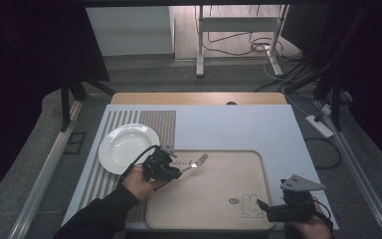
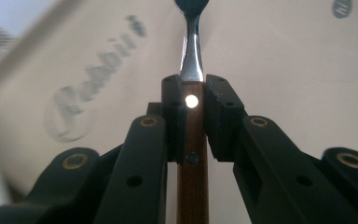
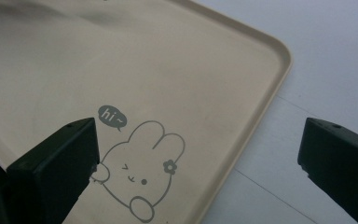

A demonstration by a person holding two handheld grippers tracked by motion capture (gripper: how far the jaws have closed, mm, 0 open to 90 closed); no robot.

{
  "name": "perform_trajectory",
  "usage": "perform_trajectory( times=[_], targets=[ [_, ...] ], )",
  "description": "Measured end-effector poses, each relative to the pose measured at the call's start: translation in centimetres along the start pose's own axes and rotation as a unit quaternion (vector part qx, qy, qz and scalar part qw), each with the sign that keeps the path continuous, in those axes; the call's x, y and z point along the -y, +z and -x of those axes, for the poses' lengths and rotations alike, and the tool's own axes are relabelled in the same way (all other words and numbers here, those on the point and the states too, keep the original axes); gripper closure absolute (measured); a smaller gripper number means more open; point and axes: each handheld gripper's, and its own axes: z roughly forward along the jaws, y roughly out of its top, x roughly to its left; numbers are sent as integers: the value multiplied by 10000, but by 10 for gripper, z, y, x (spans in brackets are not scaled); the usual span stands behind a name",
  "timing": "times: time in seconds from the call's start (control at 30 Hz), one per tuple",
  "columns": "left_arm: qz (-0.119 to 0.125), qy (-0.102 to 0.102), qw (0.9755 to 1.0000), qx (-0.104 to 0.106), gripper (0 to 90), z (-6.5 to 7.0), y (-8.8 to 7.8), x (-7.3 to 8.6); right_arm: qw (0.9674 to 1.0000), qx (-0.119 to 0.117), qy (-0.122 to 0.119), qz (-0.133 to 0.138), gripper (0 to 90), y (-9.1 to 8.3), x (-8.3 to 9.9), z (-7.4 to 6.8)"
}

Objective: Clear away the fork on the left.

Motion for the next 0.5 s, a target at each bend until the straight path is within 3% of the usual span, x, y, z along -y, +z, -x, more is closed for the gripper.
perform_trajectory(
  times=[0.13, 0.23, 0.27, 0.43, 0.5],
  targets=[
    [-425, 204, 9989, -12, 777, 14, 17, 0, 10000, -19, -4, 15, 0, 0, 0, 0],
    [-519, 232, 9984, 62, 774, 17, 21, 1, 10000, -21, -5, 20, 0, 0, 0, 0],
    [-598, 349, 9976, 47, 769, 20, 24, 1, 10000, -20, -5, 18, 0, 0, 0, 0],
    [-405, 602, 9973, -80, 737, 25, 20, -6, 10000, -21, -19, 7, 0, 0, 0, 0],
    [-366, 762, 9963, -127, 851, 27, 19, -12, 10000, -21, -21, 2, 0, 0, 0, 0]
  ],
)
